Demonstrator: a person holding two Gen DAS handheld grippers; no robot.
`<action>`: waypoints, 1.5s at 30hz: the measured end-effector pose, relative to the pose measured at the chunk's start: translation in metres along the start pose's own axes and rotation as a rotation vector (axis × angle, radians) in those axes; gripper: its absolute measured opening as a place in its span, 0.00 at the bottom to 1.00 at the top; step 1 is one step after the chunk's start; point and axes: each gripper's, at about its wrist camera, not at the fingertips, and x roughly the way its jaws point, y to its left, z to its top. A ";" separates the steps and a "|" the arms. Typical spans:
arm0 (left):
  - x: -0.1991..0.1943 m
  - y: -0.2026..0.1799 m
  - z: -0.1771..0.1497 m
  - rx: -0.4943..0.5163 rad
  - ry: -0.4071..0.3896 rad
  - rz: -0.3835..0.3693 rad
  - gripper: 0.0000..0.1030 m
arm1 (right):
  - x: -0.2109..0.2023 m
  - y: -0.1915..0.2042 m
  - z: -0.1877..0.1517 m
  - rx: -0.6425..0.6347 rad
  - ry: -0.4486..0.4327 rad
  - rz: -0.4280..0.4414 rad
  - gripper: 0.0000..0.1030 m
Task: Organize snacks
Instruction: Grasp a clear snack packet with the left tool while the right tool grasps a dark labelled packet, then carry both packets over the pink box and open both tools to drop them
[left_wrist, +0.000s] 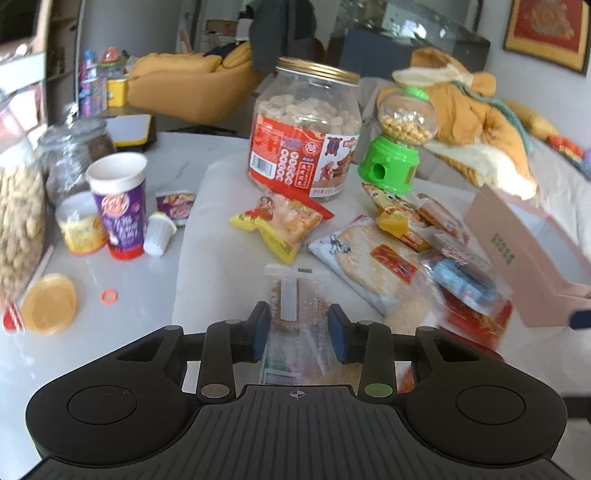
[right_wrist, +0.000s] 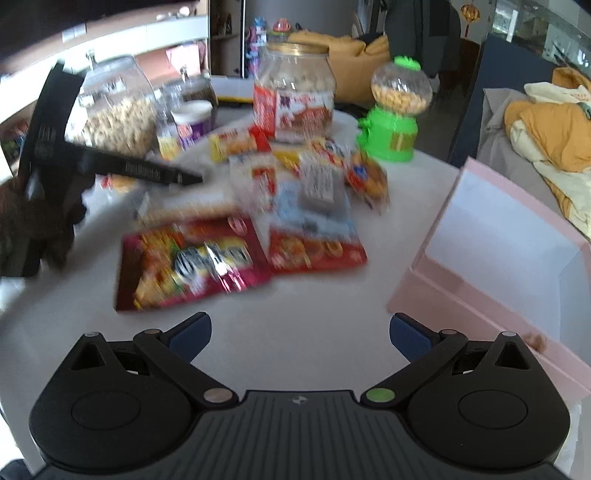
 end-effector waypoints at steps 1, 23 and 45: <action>-0.007 0.000 -0.006 -0.015 -0.006 -0.007 0.38 | -0.001 0.002 0.006 0.009 -0.011 0.016 1.00; -0.078 -0.034 -0.034 -0.090 -0.137 -0.125 0.38 | 0.069 -0.025 0.090 0.104 0.032 -0.043 0.71; -0.055 -0.191 -0.046 0.144 0.037 -0.390 0.38 | -0.075 -0.094 -0.073 0.260 0.029 0.044 0.36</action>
